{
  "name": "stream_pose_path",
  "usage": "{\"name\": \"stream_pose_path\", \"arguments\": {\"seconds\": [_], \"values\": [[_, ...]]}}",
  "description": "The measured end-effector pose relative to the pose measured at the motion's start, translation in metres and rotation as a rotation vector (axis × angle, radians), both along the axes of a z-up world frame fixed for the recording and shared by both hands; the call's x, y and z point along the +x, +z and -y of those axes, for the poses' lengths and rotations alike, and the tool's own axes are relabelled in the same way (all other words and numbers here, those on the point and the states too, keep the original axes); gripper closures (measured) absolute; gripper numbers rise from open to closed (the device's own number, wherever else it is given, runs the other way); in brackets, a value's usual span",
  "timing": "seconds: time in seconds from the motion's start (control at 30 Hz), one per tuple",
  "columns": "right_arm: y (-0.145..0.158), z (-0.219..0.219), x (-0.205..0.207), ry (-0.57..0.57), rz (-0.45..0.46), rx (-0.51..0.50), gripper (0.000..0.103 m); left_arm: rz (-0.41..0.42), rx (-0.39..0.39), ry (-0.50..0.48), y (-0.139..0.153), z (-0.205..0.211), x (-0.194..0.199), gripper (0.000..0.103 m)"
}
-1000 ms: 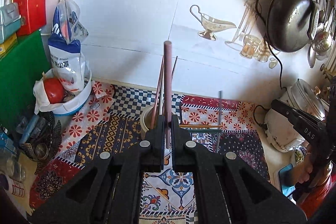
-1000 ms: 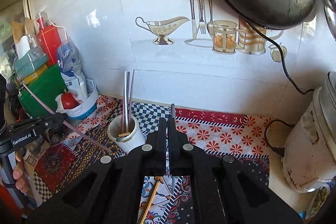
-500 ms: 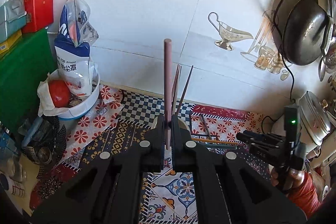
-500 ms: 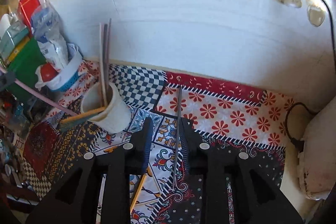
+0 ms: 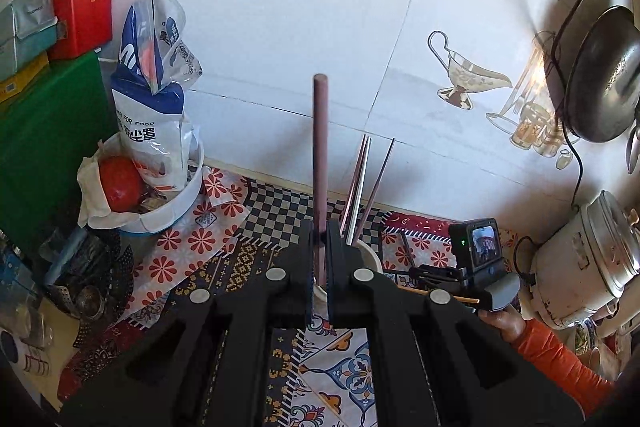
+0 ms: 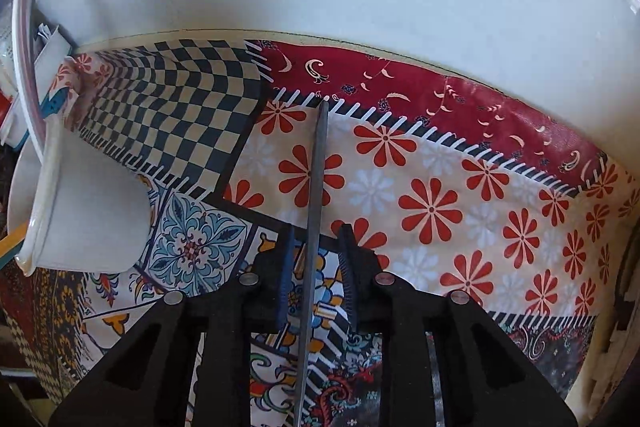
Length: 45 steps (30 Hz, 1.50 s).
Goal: Organize utensils
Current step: 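Lower the dark grey stick into the cup with the right tool and open it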
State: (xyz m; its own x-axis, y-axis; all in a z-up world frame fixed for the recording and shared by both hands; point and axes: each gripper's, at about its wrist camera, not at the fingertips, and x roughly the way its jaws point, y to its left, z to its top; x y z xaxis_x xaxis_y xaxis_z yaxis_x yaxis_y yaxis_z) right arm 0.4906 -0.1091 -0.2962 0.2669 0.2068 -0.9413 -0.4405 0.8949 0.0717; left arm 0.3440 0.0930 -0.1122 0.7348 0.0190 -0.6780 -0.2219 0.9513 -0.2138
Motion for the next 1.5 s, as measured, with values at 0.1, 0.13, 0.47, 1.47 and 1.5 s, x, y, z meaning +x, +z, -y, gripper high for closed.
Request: {"name": "stream_pose_path", "arguments": {"seconds": [0.1,0.13,0.47,1.47,1.5], "values": [[-0.003,-0.007,-0.002,0.028,0.058,-0.031,0.092,-0.006,0.000,0.000,-0.002,0.001,0.004,0.099],[-0.003,-0.007,-0.003,0.033,0.067,-0.033,0.095,-0.008,0.002,-0.002,-0.003,0.002,0.006,0.099],[0.024,0.007,-0.015,-0.017,0.103,0.038,0.097,-0.004,0.011,-0.032,0.001,0.014,0.009,0.099],[0.218,-0.019,-0.070,0.121,0.523,0.467,0.097,-0.012,-0.041,-0.059,0.002,0.013,0.005,0.099],[0.217,-0.026,-0.071,0.133,0.535,0.474,0.097,-0.016,-0.038,-0.057,0.001,0.012,0.006,0.099]]}}
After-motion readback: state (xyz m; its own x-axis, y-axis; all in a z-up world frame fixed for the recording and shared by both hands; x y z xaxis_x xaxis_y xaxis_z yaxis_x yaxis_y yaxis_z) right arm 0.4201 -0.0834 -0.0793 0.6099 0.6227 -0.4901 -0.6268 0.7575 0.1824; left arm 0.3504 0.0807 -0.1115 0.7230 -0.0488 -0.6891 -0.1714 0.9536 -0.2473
